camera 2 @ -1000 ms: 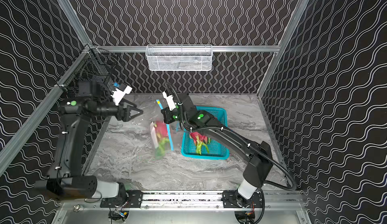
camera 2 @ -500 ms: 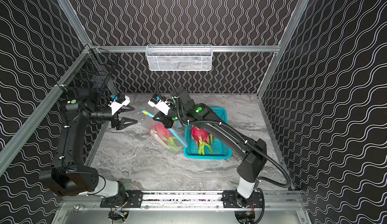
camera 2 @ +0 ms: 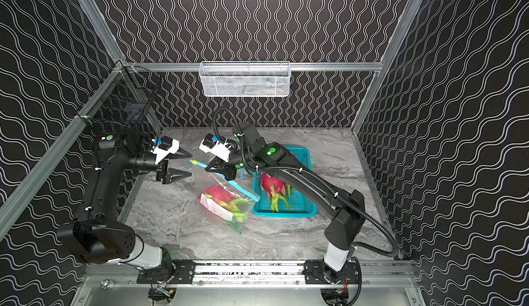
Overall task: Open the zip-top bag and take out the dragon fruit
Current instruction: Unzip the zipper on the zipper food storage bag.
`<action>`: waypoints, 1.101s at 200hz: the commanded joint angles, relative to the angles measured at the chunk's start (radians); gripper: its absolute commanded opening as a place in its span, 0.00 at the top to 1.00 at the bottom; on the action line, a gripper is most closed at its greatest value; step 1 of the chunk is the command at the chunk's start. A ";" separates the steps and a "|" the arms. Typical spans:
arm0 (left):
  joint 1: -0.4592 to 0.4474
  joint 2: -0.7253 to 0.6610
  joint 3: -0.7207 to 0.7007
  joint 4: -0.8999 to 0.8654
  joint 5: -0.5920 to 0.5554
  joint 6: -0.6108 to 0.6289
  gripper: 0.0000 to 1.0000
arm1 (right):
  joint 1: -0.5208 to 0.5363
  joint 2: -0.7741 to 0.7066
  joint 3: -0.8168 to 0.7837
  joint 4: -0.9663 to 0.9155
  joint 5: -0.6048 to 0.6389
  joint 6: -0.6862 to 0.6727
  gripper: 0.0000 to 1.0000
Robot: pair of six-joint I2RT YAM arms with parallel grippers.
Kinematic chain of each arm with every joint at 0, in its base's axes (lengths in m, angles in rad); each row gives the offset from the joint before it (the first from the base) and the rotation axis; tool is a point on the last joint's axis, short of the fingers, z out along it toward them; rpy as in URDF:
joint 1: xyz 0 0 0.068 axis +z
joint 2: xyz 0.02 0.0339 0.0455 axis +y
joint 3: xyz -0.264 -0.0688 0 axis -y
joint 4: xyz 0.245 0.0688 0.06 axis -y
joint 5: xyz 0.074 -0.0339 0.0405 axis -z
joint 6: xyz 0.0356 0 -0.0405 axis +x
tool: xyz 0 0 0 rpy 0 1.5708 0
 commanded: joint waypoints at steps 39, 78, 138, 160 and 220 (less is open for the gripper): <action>-0.005 -0.005 -0.039 -0.016 0.057 -0.002 0.45 | 0.000 -0.007 0.005 0.071 -0.092 0.029 1.00; -0.049 -0.009 -0.022 -0.072 0.082 0.031 0.43 | 0.000 0.010 0.018 0.058 -0.147 0.046 1.00; -0.060 -0.029 -0.040 -0.056 0.015 0.027 1.00 | -0.015 0.001 0.006 0.057 -0.153 0.050 0.86; -0.061 -0.037 -0.035 -0.048 0.017 -0.003 1.00 | -0.020 -0.063 -0.067 0.132 -0.026 0.030 0.43; -0.068 -0.135 -0.095 0.117 0.003 -0.178 1.00 | 0.102 -0.196 -0.217 0.281 0.285 -0.213 0.20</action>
